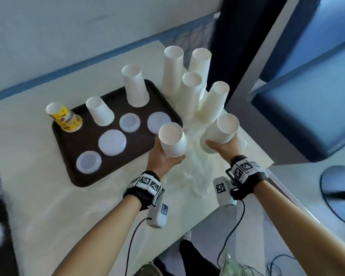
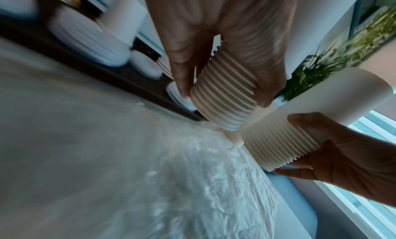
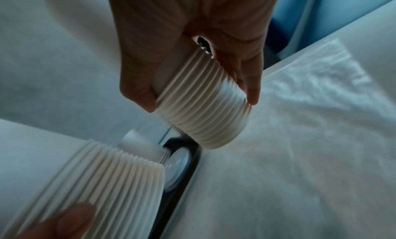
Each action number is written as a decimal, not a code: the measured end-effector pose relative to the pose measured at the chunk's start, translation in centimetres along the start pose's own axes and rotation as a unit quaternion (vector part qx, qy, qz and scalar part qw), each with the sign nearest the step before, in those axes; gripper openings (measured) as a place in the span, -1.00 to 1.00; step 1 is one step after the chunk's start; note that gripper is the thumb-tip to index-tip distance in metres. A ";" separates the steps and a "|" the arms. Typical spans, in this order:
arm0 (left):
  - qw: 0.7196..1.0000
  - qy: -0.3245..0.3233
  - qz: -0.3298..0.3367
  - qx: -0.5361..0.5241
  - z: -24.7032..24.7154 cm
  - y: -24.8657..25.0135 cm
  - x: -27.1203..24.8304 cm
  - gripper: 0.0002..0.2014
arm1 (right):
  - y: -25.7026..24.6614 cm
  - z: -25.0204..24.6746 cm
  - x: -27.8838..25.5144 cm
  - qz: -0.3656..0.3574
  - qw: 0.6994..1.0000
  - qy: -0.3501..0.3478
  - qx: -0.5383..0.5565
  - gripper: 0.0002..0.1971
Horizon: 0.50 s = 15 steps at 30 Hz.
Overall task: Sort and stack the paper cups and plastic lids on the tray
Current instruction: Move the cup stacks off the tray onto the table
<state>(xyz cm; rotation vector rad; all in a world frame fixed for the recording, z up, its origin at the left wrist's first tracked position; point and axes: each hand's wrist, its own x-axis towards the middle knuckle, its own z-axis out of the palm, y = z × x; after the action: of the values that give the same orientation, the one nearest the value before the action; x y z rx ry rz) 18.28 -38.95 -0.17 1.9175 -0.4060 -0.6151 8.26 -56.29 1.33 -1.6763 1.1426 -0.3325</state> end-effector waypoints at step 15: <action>0.999 0.018 -0.010 0.045 10.3 1.6 10.1 -0.22 | 1.7 -0.9 8.9 0.066 0.997 0.037 0.011 -0.28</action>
<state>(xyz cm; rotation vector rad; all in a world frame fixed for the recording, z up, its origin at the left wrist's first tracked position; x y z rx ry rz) 20.43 -52.65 -4.54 2.0186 -0.3967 -0.5831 11.27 -64.02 -2.37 -1.5722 1.2935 -0.3255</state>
